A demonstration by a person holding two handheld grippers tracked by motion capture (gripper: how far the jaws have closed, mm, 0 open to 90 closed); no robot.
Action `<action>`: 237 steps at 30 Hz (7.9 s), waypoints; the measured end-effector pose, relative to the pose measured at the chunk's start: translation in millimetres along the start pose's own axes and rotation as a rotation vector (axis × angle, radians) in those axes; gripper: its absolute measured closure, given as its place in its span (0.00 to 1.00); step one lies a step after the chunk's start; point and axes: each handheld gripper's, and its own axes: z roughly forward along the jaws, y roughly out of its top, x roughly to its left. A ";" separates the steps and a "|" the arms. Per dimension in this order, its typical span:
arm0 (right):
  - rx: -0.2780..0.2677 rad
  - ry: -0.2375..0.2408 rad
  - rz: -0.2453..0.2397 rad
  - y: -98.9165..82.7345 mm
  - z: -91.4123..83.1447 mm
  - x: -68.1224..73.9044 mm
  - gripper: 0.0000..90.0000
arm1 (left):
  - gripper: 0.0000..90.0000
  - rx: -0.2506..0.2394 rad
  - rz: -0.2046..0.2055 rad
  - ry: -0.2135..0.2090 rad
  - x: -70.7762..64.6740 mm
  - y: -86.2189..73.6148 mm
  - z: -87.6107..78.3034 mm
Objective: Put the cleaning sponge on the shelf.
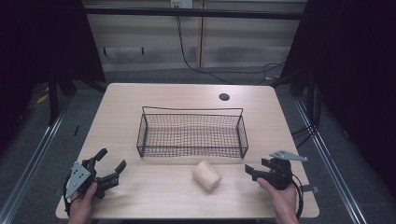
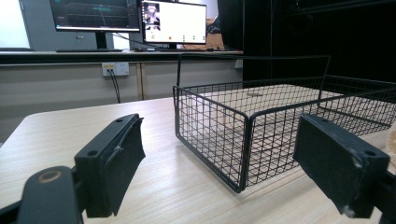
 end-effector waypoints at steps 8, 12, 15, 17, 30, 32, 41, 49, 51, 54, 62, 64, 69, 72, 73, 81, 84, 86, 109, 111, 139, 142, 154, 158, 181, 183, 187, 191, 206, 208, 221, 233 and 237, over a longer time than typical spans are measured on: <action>-0.044 0.034 0.000 4.7 -4.4 5.5 0.28 | 0.17 -0.002 0.000 0.000 0.0 -0.1 -0.1; -0.027 0.036 -0.014 7.5 -5.8 10.3 0.30 | 0.17 -0.002 0.000 0.000 0.0 -0.1 -0.1; 0.011 0.116 0.022 10.9 -5.2 11.8 0.34 | 0.17 -0.001 0.000 0.000 0.0 0.0 -0.1; 0.000 0.106 0.000 12.6 -7.0 15.0 0.39 | 0.17 -0.002 0.000 0.000 0.0 -0.1 -0.1; 0.152 0.196 -0.022 23.7 -5.1 32.5 0.33 | 0.17 -0.002 -0.001 0.000 0.0 -0.1 -0.1; 0.165 0.206 -0.035 26.5 -4.0 36.0 0.32 | 0.17 -0.002 0.000 0.000 0.0 0.0 -0.1; 0.206 0.243 -0.060 40.4 -3.2 45.3 0.28 | 0.17 -0.001 0.000 0.000 0.0 0.0 -0.1; 0.259 0.279 -0.104 50.0 0.7 58.5 0.27 | 0.17 -0.002 0.000 0.000 0.0 -0.1 -0.1; 0.275 0.282 -0.113 54.6 1.9 60.7 0.22 | 0.17 -0.002 -0.001 0.000 0.0 0.0 -0.1; 0.277 0.287 -0.112 63.1 1.4 61.5 0.22 | 0.17 -0.002 0.000 0.000 0.0 0.0 -0.1; 0.297 0.302 -0.141 72.6 10.0 72.3 0.26 | 0.17 -0.002 0.000 0.000 0.0 -0.1 -0.1; 0.294 0.305 -0.136 74.0 12.6 74.1 0.27 | 0.17 -0.002 0.000 0.000 0.0 0.0 -0.1; 0.352 0.319 -0.159 79.2 21.8 83.4 0.23 | 0.17 -0.001 0.000 -0.001 0.0 0.0 -0.1; 0.378 0.329 -0.175 81.9 26.8 88.0 0.21 | 0.17 -0.002 0.000 0.000 0.0 0.0 -0.1; 0.394 0.334 -0.184 82.9 29.4 89.4 0.20 | 0.17 -0.002 0.000 0.000 0.0 0.0 -0.1; 0.484 0.370 -0.193 83.6 44.5 93.1 0.24 | 0.17 -0.002 0.000 0.000 0.0 -0.1 -0.1; 0.513 0.367 -0.209 81.9 50.2 94.8 0.26 | 0.17 -0.002 0.000 -0.001 0.0 0.0 -0.1; 0.534 0.379 -0.210 81.6 53.7 95.3 0.26 | 0.17 -0.002 0.000 0.000 0.0 -0.1 -0.2; 0.730 0.324 -0.241 72.2 85.7 110.1 0.28 | 0.17 0.001 0.004 -0.001 0.2 0.0 -0.3; 0.745 0.319 -0.248 72.8 87.0 111.2 0.28 | 0.17 -0.002 0.000 0.000 0.0 0.0 -0.1; 0.835 0.312 -0.275 77.8 86.2 118.5 0.32 | 0.17 0.001 0.004 0.000 0.3 0.0 -0.4; 0.842 0.308 -0.272 80.2 83.9 119.3 0.32 | 0.17 -0.002 0.000 0.000 0.0 -0.1 -0.1; 0.817 0.321 -0.271 91.1 73.3 119.0 0.32 | 0.17 0.001 0.004 -0.001 0.3 0.0 -0.4; 0.814 0.318 -0.273 95.7 69.5 120.0 0.32 | 0.17 -0.002 0.000 0.000 0.0 -0.1 -0.2; 0.818 0.340 -0.294 114.4 57.7 126.4 0.32 | 0.17 -0.002 0.000 0.000 0.0 -0.1 -0.2; 0.815 0.345 -0.290 116.9 56.4 125.7 0.32 | 0.17 -0.002 0.000 0.000 0.0 -0.1 -0.2; 0.811 0.342 -0.299 123.2 52.4 125.2 0.32 | 0.17 -0.002 0.000 0.000 0.0 -0.1 -0.1; 0.801 0.342 -0.300 129.8 48.8 125.6 0.32 | 0.17 -0.002 -0.001 0.000 0.0 -0.1 -0.1; 0.803 0.360 -0.287 150.5 44.8 125.7 0.32 | 0.17 -0.002 0.000 0.000 0.0 -0.1 -0.1; 0.806 0.357 -0.293 153.8 45.0 126.2 0.32 | 0.17 -0.002 0.000 0.000 0.0 -0.1 -0.1; 0.798 0.372 -0.217 167.6 53.2 112.9 0.32 | 0.17 -0.002 0.000 0.000 0.0 -0.1 -0.1; 0.766 0.313 -0.158 181.4 56.2 105.0 0.32 | 0.17 -0.002 0.000 -0.001 0.0 -0.1 -0.1; 0.765 0.291 -0.144 181.8 60.3 100.0 0.32 | 0.17 -0.002 0.000 0.000 0.0 -0.1 -0.1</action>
